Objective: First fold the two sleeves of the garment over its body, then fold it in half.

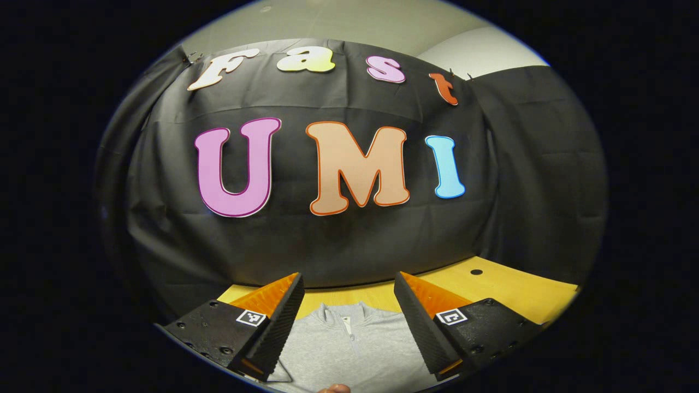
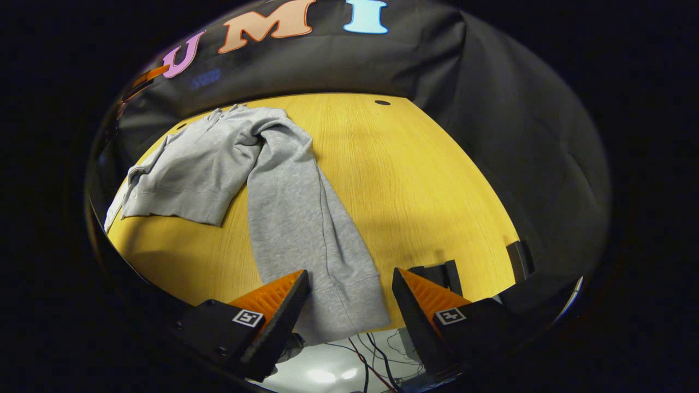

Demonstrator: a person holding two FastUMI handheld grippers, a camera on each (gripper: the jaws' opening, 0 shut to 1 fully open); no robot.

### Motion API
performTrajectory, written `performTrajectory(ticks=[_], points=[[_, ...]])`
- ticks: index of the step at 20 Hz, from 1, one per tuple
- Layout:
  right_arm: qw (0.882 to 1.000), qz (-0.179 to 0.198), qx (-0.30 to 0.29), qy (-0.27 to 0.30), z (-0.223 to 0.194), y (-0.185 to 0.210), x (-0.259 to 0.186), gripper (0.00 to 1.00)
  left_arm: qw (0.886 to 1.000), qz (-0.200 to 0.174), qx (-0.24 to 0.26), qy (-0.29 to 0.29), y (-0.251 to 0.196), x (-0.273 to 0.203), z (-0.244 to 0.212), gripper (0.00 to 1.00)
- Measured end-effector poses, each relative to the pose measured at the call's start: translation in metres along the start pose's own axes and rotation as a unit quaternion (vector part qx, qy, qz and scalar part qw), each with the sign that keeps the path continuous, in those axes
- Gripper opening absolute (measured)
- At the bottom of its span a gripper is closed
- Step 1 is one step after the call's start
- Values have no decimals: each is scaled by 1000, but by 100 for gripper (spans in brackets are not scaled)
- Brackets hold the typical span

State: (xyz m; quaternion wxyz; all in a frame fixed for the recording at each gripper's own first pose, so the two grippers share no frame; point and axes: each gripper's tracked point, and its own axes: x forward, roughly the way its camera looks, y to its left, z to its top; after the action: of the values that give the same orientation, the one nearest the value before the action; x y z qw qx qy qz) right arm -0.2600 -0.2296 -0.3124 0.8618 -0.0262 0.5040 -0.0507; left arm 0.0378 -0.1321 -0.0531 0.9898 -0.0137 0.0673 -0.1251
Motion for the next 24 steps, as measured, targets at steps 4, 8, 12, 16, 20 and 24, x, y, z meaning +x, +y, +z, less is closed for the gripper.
performTrajectory(ticks=[4,8,12,16,20,24], points=[[999,12,35,20,-7,8,8,98,1000,0,6,-2,0,-1,1,96],[999,16,44,20,-7,8,9,71,1000,5,-1,6,6,0,-5,96],[994,19,103,39,-5,9,11,28,1000,12,-12,12,11,-2,-11,96],[985,23,165,39,6,18,12,11,999,27,-12,12,23,-4,-12,97],[973,79,215,-10,61,44,9,11,999,37,-11,18,32,-6,-16,96],[960,107,255,-49,110,51,4,11,999,44,-9,16,36,-9,-14,97]])
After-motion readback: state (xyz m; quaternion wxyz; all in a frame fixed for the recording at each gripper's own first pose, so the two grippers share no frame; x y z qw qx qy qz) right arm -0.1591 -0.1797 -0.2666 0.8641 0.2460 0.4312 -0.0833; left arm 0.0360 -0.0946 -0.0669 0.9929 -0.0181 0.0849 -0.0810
